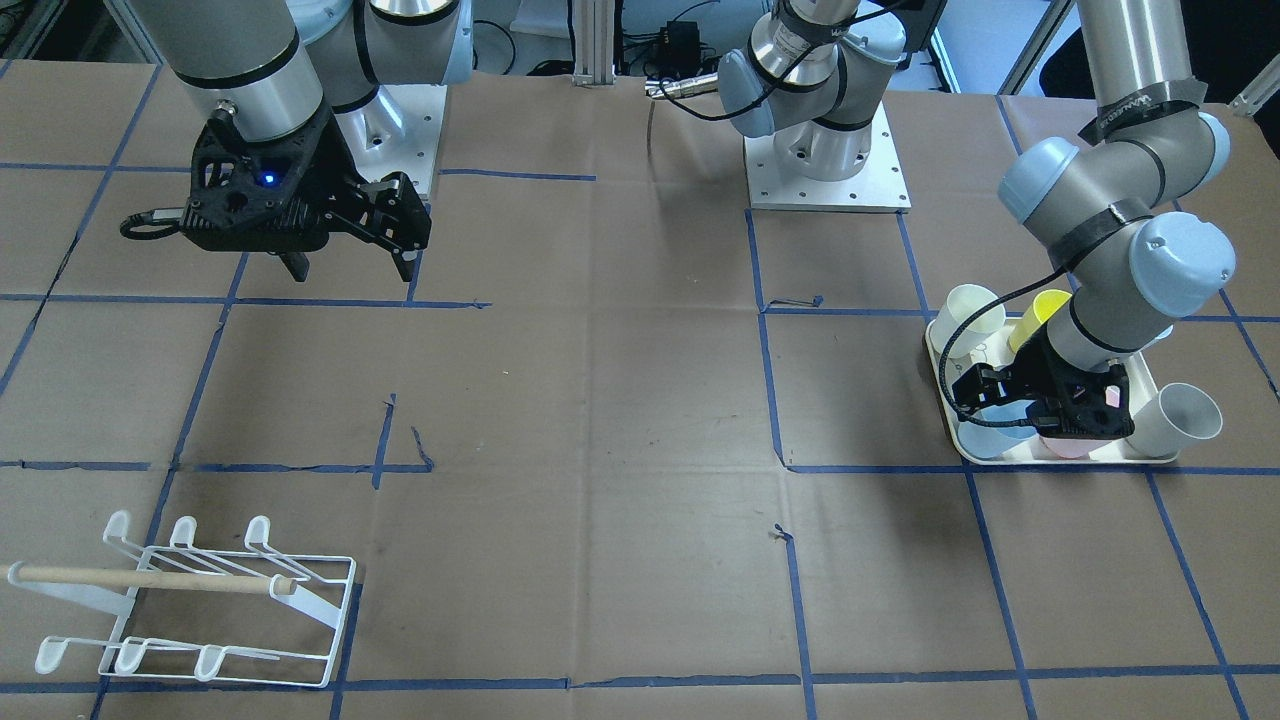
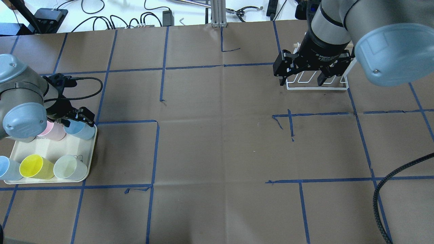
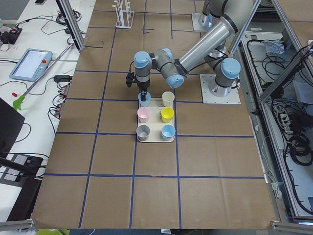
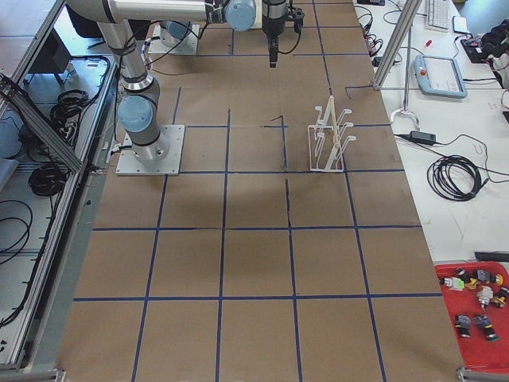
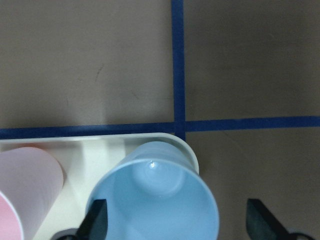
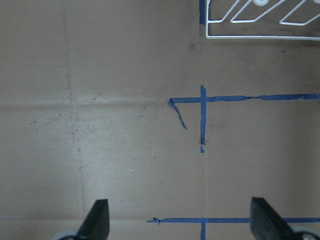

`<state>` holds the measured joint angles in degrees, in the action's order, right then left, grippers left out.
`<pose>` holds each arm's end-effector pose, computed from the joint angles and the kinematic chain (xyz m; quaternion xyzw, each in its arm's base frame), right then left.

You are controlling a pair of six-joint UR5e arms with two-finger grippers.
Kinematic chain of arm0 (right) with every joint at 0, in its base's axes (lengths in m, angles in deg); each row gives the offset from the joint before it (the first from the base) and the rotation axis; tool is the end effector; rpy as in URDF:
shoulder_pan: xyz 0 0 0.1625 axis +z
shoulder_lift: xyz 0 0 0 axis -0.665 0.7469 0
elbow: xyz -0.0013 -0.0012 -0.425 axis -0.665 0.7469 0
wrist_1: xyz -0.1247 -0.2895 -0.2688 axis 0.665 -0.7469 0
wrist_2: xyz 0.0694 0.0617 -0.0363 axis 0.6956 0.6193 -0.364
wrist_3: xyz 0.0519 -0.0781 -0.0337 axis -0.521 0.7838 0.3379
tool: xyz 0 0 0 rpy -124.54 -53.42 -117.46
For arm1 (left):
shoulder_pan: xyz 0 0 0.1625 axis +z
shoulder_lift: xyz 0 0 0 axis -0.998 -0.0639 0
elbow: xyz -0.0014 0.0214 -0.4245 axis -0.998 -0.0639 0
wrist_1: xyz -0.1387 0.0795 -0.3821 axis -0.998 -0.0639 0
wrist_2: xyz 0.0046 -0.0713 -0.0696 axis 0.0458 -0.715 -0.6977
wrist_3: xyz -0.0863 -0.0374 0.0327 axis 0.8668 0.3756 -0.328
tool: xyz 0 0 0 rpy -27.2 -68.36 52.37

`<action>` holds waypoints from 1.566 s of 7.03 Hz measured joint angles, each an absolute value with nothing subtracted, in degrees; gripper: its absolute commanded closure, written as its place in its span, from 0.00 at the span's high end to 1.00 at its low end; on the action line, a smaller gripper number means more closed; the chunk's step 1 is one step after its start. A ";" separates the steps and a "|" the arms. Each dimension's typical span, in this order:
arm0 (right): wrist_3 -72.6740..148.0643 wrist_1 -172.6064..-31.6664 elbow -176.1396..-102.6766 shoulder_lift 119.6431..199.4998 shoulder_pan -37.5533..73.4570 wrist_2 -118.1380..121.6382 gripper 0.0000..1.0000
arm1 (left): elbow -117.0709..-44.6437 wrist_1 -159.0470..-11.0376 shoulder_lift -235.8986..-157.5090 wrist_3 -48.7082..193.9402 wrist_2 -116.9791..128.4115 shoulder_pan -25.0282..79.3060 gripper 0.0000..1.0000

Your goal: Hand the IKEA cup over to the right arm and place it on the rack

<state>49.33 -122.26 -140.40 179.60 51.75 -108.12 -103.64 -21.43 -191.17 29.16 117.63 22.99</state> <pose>0.1684 -0.4877 0.4652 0.0118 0.9993 -0.0224 0.0292 0.1111 -0.5171 0.2340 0.0181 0.9998 0.0052 0.0010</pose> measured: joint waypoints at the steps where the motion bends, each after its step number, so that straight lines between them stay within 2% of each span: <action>1: 47.96 -124.62 -140.41 178.93 51.75 -108.09 1.00 | -103.64 -21.56 -191.31 29.23 117.56 22.86 0.49; 3: 36.47 -137.37 -140.69 176.39 51.83 -108.03 1.00 | -103.67 -22.05 -191.42 29.49 117.54 22.75 0.10; 4: 30.27 -142.99 -140.88 175.60 51.91 -108.00 1.00 | -103.66 -22.16 -191.42 29.61 117.59 22.72 0.00; 6: 21.93 -148.59 -141.09 175.07 52.12 -107.92 1.00 | -102.93 -23.26 -190.61 30.23 117.65 22.70 0.00; 8: 16.43 -155.62 -142.60 173.63 52.70 -107.79 1.00 | -98.84 -31.06 -187.09 30.48 117.40 22.70 0.00; 11: 11.70 -172.34 -150.08 172.27 55.85 -100.85 1.00 | -81.08 -55.92 -183.80 32.46 116.71 20.93 0.00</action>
<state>11.70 -172.34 -150.08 172.27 55.85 -100.85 -81.08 -55.92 -183.80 32.46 116.71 20.93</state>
